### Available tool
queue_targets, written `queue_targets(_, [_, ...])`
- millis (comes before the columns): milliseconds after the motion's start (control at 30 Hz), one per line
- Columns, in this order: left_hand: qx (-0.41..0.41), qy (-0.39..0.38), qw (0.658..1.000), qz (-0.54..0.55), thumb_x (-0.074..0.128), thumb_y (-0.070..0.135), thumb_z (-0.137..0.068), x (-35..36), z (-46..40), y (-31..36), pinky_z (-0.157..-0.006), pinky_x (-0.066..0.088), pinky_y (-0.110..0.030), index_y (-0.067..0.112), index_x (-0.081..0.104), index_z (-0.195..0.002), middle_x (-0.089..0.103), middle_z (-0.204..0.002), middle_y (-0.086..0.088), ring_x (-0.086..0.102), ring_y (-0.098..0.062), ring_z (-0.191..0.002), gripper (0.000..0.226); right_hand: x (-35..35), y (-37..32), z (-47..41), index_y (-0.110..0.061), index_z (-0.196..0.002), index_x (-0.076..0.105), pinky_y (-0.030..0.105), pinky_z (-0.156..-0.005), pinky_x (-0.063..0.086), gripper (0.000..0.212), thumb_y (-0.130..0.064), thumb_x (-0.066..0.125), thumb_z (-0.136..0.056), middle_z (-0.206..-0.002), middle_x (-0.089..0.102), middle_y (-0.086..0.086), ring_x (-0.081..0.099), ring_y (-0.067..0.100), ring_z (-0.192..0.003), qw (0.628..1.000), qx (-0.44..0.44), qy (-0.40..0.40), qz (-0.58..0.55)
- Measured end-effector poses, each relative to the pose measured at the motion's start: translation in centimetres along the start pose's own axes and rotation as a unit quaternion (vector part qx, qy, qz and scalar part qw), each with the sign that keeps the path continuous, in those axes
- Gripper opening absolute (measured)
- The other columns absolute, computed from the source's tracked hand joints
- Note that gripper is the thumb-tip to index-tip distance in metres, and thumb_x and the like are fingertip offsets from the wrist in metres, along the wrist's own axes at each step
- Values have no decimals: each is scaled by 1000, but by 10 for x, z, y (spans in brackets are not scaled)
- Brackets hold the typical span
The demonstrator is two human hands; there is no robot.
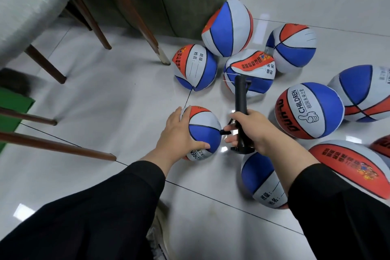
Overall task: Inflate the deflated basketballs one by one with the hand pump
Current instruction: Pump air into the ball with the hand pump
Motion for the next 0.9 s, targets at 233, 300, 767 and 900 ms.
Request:
queue_targets(233, [6, 49, 999, 1, 91, 55, -66, -5, -9, 3, -105, 48, -46, 34, 32, -156, 47, -144, 1, 39, -26, -136, 110, -5, 2, 5, -8, -117, 56, 37, -60, 53, 24, -27, 56, -102, -90, 71, 15, 67, 32, -66, 1000, 0, 14, 9])
queue_targets(300, [4, 56, 998, -2, 90, 56, -67, -5, -9, 3, -103, 49, -47, 33, 33, -155, 49, -140, 0, 42, -26, -132, 107, -5, 4, 5, -7, -118, 56, 36, -58, 53, 26, -27, 57, -102, -89, 70, 14, 65, 31, -64, 1000, 3, 15, 11])
queue_targets(767, [-52, 90, 994, 44, 39, 58, -105, -33, 9, 48, -117, 32, -48, 19, 55, -146, 50, -153, -10, 43, -27, -142, 59, 2, -30, 48, -5, -103, 57, 29, -48, 49, 19, -23, 61, -100, -82, 62, 12, 52, 21, -52, 994, -49, -1, 98])
queue_targets(900, [-104, 23, 913, 393, 50, 54, -104, -30, 28, 105, -79, 60, -38, 6, 72, -109, 75, -97, -8, 72, -27, -93, 53, 4, -49, 77, -8, -105, 65, 45, -65, 58, 18, -21, 64, -93, -88, 72, 16, 60, 23, -61, 945, -121, 5, 303])
Point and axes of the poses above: each hand's wrist, its own z-axis away from the middle knuckle, its own x-axis out of the palm, y = z × x, the point moved 8 cm from there along -z, towards the middle knuckle
